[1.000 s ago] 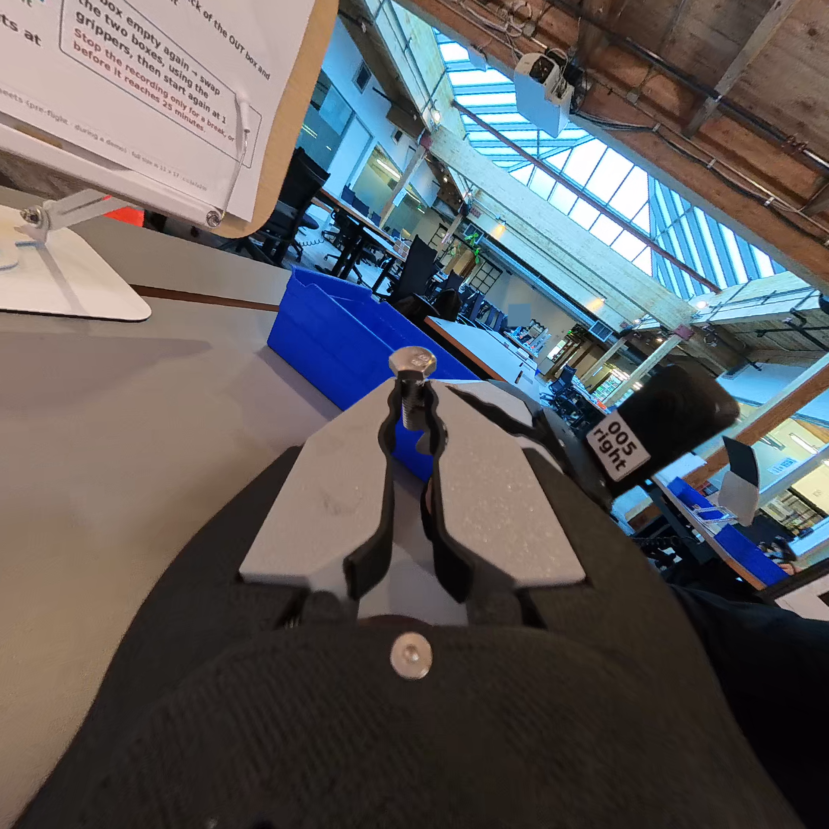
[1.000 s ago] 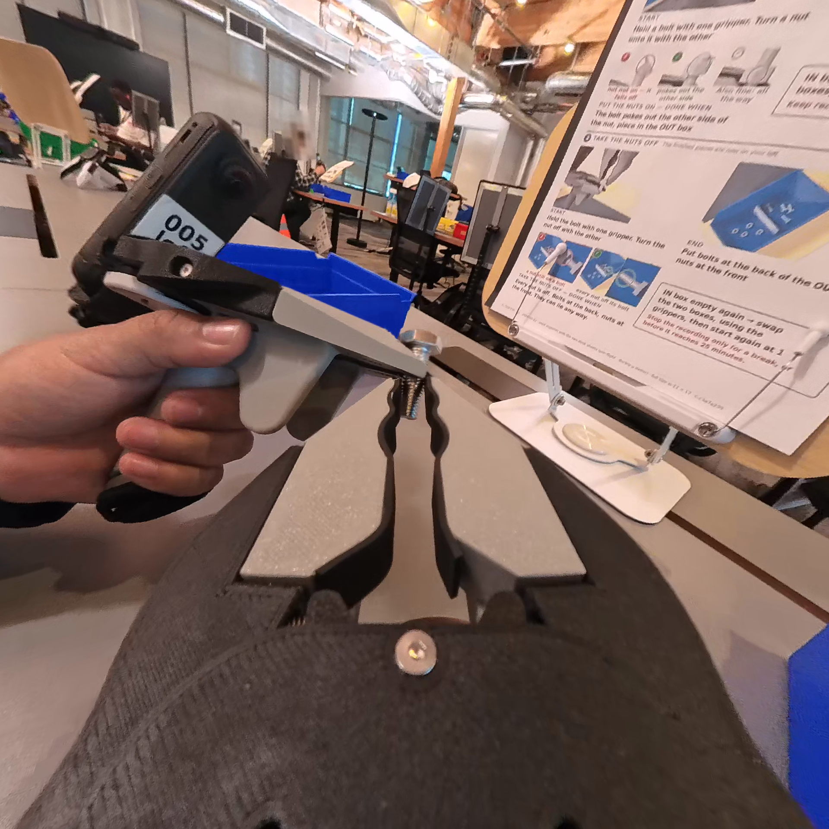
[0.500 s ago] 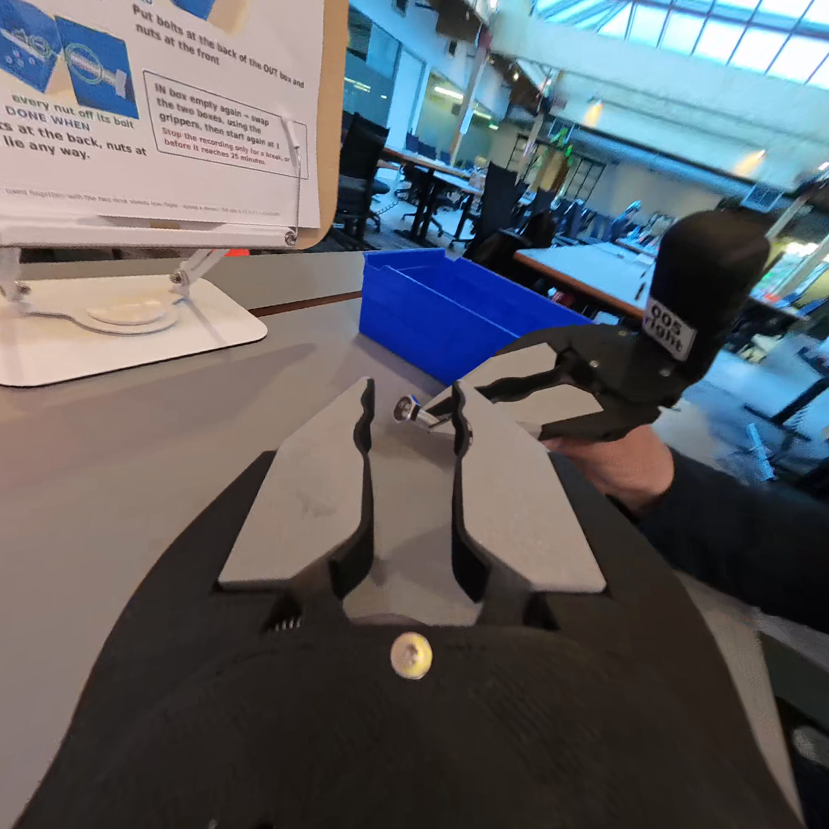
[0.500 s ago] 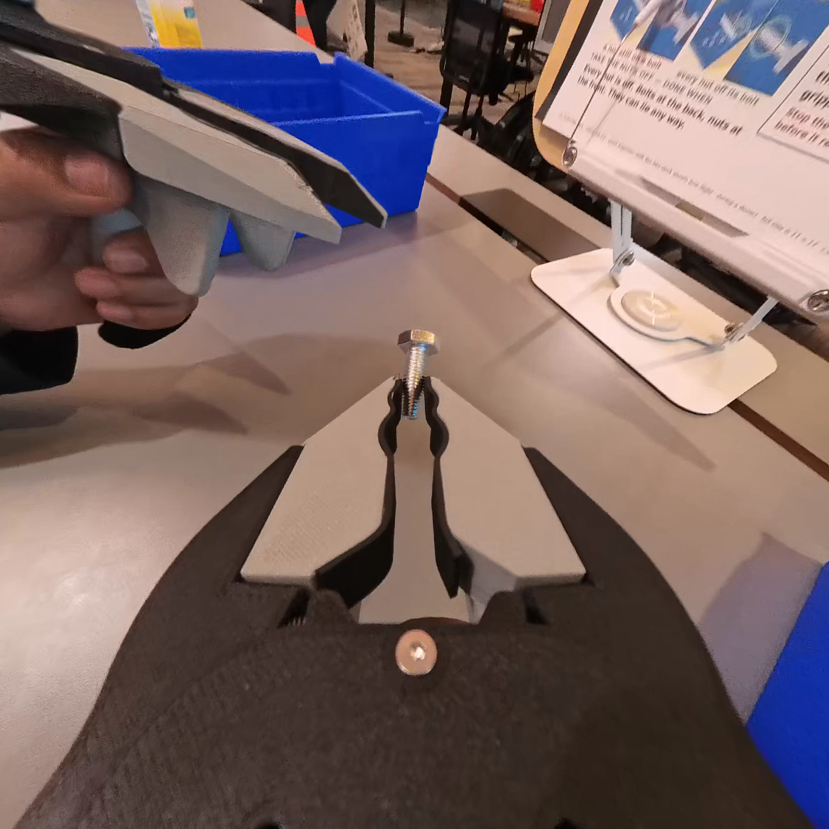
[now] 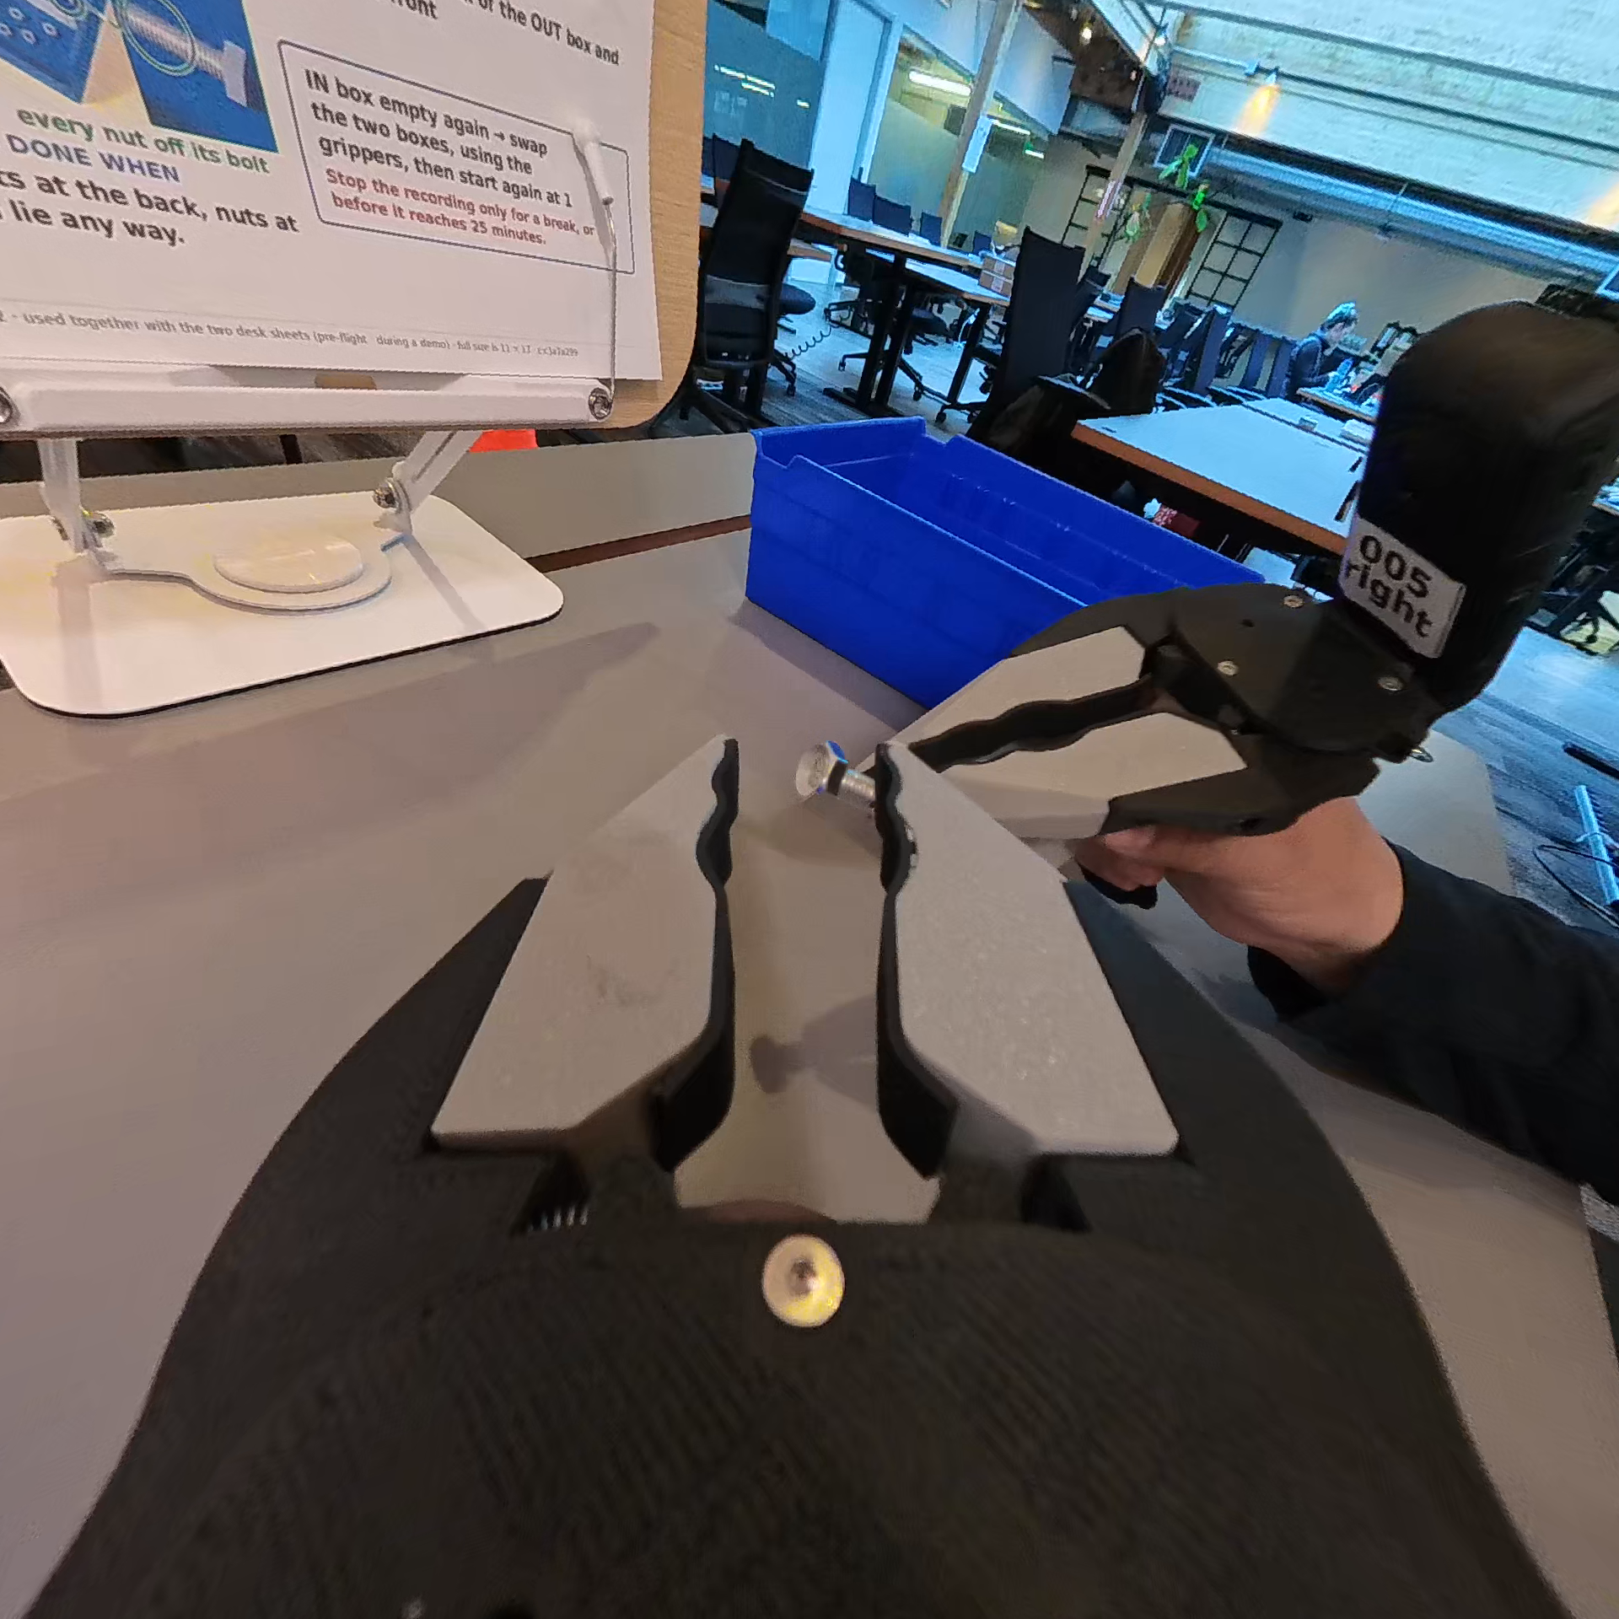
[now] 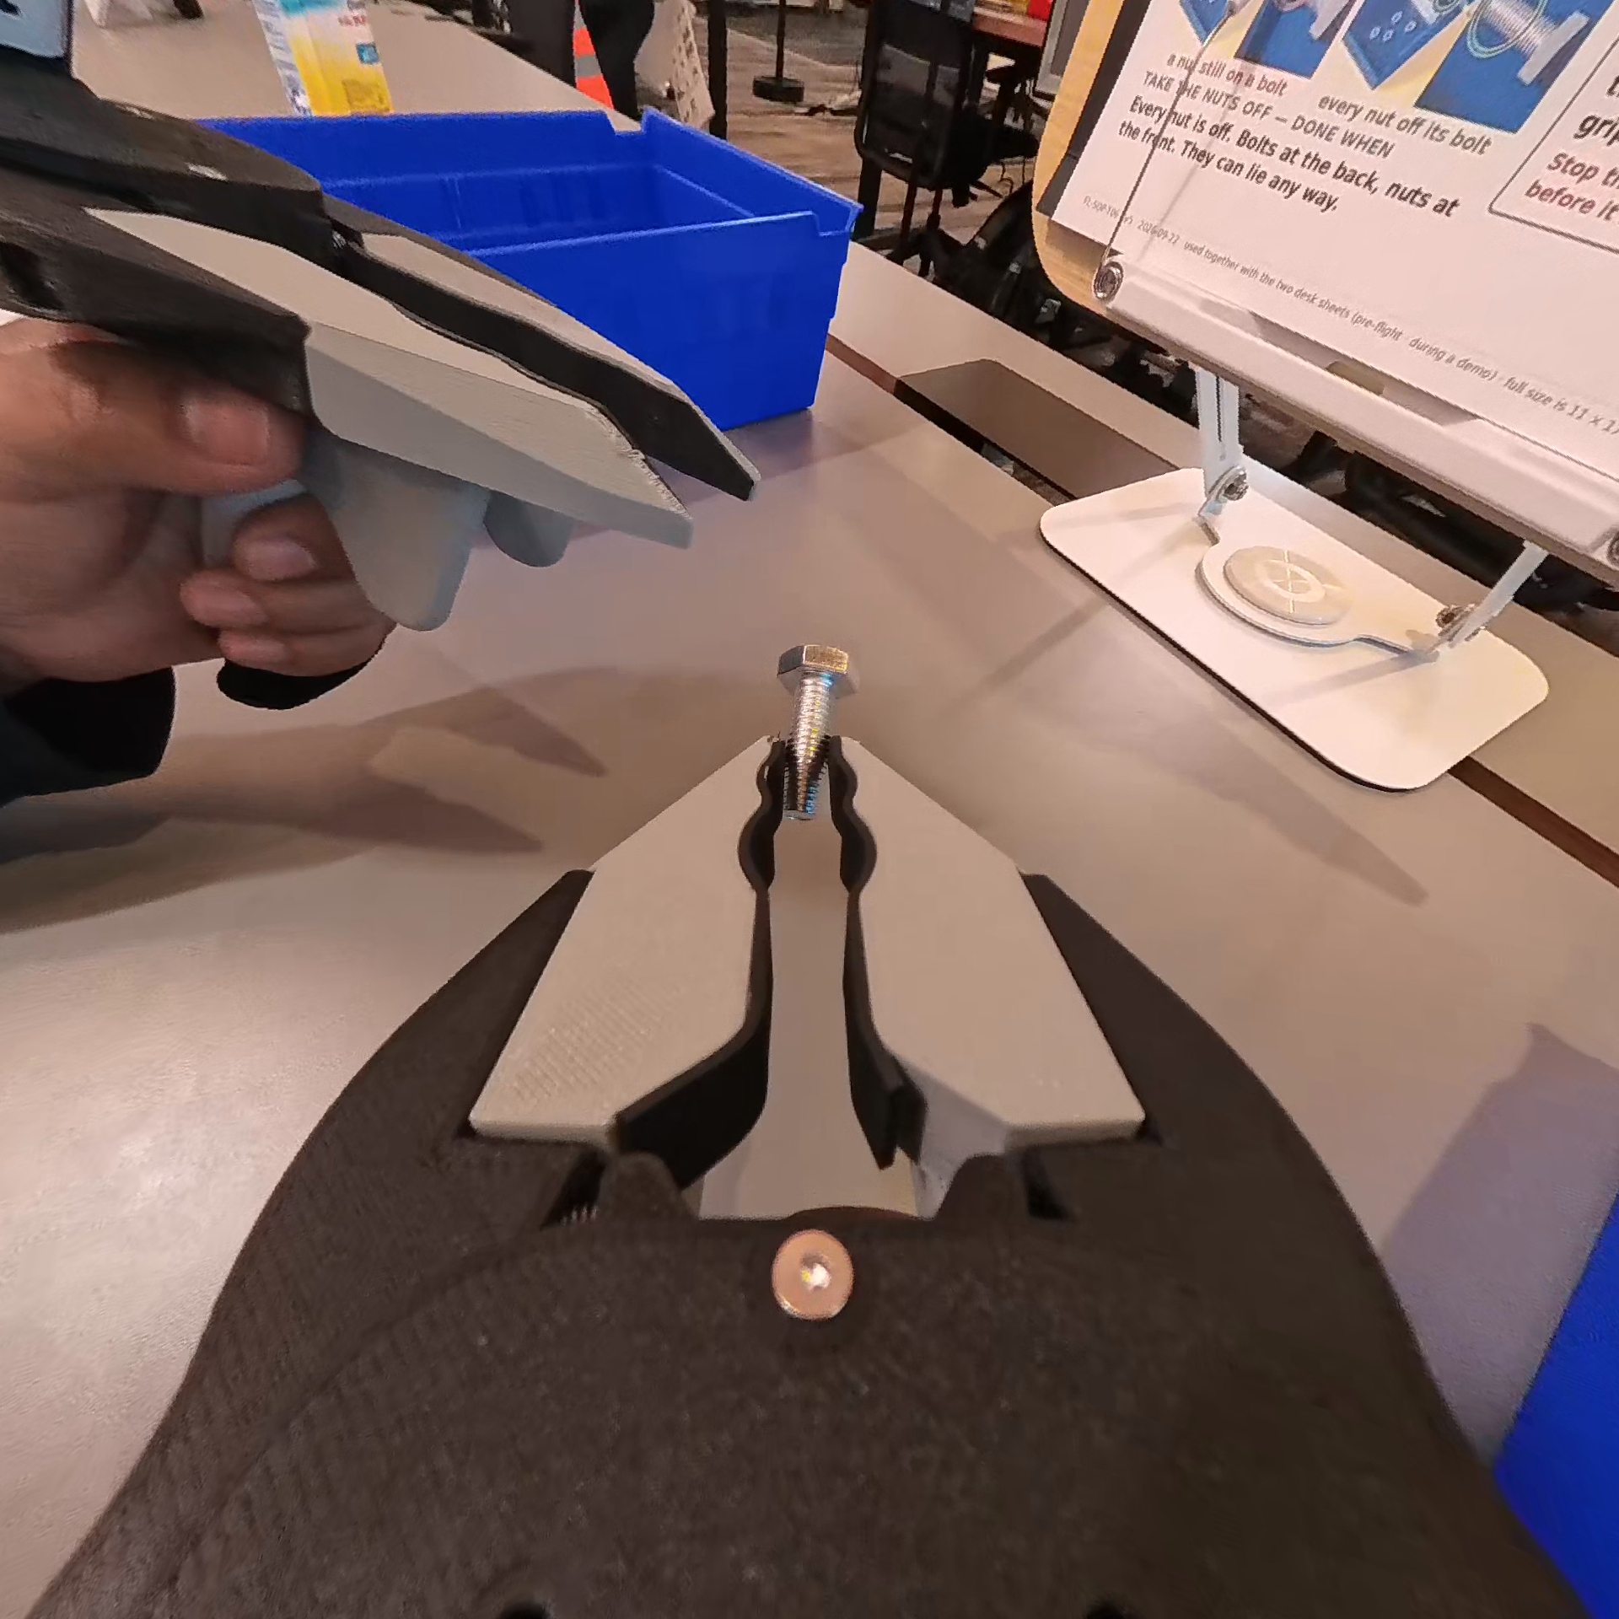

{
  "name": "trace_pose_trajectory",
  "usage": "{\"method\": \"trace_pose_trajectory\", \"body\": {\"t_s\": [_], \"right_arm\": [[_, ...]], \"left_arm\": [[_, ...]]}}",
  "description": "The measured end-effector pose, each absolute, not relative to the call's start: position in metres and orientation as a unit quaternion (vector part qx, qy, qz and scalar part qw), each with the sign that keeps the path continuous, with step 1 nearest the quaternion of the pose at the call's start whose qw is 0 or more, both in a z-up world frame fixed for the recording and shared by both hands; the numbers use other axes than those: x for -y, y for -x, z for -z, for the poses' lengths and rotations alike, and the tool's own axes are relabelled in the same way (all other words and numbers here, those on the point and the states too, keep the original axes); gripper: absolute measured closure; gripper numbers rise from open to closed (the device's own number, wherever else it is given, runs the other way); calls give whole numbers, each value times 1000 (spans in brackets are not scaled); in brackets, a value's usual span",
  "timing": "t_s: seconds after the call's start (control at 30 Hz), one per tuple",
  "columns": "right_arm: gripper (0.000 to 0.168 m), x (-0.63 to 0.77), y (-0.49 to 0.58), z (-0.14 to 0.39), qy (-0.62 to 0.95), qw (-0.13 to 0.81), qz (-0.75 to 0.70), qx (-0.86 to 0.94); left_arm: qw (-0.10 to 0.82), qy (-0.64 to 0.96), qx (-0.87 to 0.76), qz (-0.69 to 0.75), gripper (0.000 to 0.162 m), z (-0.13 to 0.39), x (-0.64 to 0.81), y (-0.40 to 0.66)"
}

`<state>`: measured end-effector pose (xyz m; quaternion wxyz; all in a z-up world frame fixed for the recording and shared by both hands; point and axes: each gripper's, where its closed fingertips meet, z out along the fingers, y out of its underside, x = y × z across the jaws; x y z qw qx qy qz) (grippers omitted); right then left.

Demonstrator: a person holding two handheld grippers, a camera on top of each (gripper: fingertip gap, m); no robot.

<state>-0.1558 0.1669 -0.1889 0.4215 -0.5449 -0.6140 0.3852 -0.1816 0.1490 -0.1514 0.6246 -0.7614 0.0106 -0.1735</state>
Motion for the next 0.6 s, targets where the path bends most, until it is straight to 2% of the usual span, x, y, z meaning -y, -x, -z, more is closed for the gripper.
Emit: {"method": "trace_pose_trajectory", "body": {"t_s": [0.6], "right_arm": [[161,-165,155,194,550,406,-383,622]], "left_arm": [[615,780,-28,116,134,160,-151,186]]}}
